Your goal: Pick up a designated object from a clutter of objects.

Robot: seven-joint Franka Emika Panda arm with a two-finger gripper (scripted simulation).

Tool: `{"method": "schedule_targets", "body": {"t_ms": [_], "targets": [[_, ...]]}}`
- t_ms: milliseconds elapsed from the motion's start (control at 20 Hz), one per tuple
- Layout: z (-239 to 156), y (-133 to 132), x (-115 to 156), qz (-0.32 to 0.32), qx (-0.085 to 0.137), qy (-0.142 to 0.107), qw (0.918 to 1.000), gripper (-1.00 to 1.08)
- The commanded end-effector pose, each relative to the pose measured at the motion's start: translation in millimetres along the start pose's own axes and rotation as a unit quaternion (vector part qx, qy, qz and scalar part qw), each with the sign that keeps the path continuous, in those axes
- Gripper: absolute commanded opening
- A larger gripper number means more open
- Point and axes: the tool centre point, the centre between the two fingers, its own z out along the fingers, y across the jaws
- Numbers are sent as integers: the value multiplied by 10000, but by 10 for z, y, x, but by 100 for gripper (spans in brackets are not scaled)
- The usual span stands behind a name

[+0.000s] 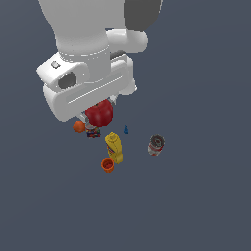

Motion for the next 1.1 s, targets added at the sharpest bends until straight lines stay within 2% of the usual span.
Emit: {"method": "schedule_targets", "body": {"t_ms": [0, 550, 1050], "targets": [[-145, 123, 4, -2, -10, 7, 10000, -100], [-610, 562, 27, -2, -12, 5, 10000, -100], [-817, 759, 45, -1, -16, 4, 10000, -100]]}}
